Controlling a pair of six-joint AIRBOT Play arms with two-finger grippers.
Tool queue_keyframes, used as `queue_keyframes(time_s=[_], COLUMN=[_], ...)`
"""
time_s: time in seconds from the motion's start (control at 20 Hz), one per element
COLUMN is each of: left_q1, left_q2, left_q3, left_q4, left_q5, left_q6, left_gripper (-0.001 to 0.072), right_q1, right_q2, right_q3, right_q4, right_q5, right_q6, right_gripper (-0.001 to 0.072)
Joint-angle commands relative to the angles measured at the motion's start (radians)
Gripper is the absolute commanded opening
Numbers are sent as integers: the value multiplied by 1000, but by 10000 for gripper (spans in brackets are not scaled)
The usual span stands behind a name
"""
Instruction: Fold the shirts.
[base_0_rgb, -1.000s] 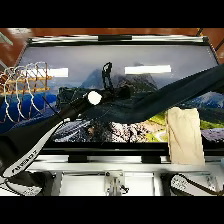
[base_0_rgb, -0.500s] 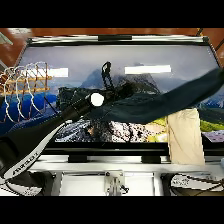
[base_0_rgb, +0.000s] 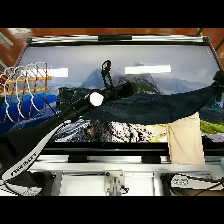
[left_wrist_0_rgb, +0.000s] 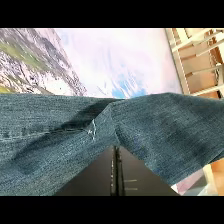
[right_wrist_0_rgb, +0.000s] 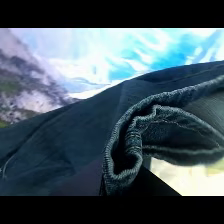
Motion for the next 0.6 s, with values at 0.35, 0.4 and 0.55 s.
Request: queue_keyframes(time_s=[0.35, 0.4, 0.55], left_q1=[263, 316, 458], left_q2=[223, 264, 373], left_q3=[1, 1, 1], left_q4=[3, 6, 6], left_q5=[-74, -100, -159], left_q6=[299, 327, 361], left_gripper=[81, 81, 81], right_q1=[555, 606, 743], right_q2=[90, 89, 78], right_q3=[8, 7, -50], right_q4=[42, 42, 9], right_q5=[-6, 16, 31], right_q6=[-294, -292, -238], right_gripper=[93, 93, 93])
